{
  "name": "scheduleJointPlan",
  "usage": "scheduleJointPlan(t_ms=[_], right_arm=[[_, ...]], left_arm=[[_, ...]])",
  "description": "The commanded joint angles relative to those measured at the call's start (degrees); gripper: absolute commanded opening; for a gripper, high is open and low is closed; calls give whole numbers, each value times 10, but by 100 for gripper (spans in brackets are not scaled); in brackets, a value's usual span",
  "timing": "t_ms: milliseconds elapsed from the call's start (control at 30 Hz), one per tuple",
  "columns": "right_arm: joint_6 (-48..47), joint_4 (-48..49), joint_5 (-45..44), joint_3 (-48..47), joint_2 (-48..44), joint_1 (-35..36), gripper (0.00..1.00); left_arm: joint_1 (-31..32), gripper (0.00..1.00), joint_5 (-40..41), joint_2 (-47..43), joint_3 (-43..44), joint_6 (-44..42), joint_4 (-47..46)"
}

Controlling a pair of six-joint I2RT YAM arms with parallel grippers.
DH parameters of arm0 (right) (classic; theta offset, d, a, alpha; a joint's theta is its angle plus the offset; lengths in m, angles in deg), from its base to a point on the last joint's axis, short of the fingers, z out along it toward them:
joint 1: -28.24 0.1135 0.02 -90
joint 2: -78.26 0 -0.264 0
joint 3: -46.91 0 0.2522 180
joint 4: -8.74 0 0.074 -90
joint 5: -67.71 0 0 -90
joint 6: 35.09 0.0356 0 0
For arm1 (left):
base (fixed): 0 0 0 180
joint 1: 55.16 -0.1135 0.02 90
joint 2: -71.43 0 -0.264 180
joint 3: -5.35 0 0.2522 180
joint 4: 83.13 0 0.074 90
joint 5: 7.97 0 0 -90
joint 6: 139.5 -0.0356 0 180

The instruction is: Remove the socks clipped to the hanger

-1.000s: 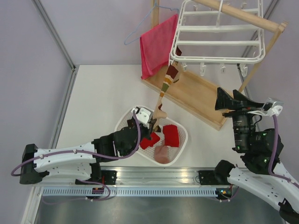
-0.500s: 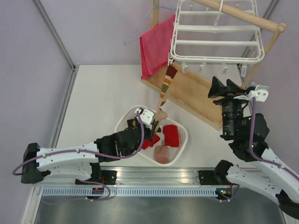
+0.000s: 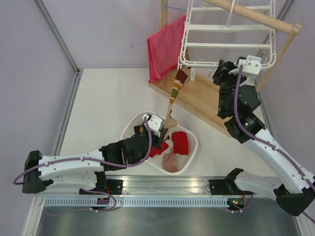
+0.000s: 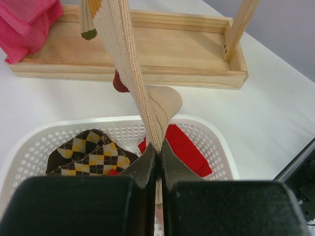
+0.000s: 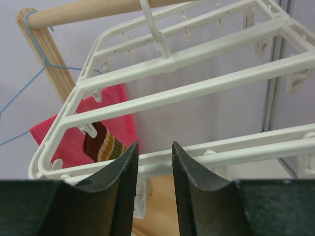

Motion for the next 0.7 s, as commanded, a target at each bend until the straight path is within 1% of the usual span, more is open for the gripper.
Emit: scheduleJointPlan(t_ms=[0, 33, 133, 300, 667], right_arm=[[28, -14, 18, -8, 3, -28, 38], [49, -14, 25, 0, 3, -35, 38], [70, -13, 40, 13, 12, -61, 37], [81, 8, 56, 26, 25, -96, 37], [42, 36, 51, 17, 30, -141, 37]], left_arm=[[3, 2, -19, -4, 24, 20, -2], [3, 2, -22, -3, 26, 20, -2], [9, 2, -30, 1, 37, 19, -3], [34, 2, -31, 27, 64, 2, -6], [82, 2, -37, 82, 98, 0, -28]])
